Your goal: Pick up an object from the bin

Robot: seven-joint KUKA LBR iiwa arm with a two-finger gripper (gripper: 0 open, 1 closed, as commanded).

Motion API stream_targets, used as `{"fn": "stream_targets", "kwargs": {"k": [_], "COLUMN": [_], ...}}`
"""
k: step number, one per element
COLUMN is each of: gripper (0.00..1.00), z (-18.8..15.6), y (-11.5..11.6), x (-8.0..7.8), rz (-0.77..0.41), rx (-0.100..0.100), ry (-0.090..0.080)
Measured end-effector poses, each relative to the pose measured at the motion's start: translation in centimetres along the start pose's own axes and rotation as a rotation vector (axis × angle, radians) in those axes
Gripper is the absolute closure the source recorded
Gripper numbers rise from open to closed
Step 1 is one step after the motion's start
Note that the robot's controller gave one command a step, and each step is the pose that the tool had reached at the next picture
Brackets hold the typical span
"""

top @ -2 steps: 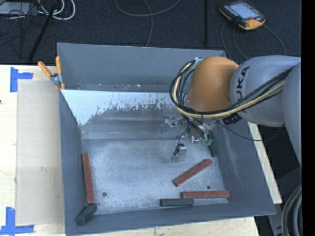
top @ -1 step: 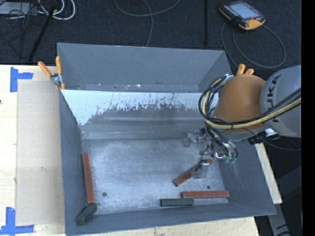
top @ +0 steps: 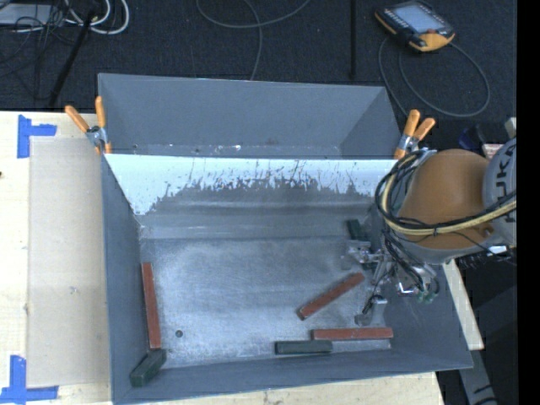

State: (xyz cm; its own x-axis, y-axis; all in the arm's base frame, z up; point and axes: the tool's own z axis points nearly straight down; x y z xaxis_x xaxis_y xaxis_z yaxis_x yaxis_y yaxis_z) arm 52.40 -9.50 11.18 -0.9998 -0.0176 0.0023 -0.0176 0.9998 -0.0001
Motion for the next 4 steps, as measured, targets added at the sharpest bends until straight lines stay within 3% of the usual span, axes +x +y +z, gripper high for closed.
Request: {"fn": "stream_targets", "kwargs": {"k": [1,2,3,4], "gripper": [0.00,0.00,1.00,1.00], "z": [2.3,3.5,4.1,4.1], "y": [0.1,0.2,6.1,6.1], "x": [1.3,-2.8,4.6,4.6], "rz": [-0.102,-0.133,-0.181,-0.181], "rx": [0.001,-0.002,0.000,0.000], "ry": [-0.002,0.000,-0.009,-0.009]}}
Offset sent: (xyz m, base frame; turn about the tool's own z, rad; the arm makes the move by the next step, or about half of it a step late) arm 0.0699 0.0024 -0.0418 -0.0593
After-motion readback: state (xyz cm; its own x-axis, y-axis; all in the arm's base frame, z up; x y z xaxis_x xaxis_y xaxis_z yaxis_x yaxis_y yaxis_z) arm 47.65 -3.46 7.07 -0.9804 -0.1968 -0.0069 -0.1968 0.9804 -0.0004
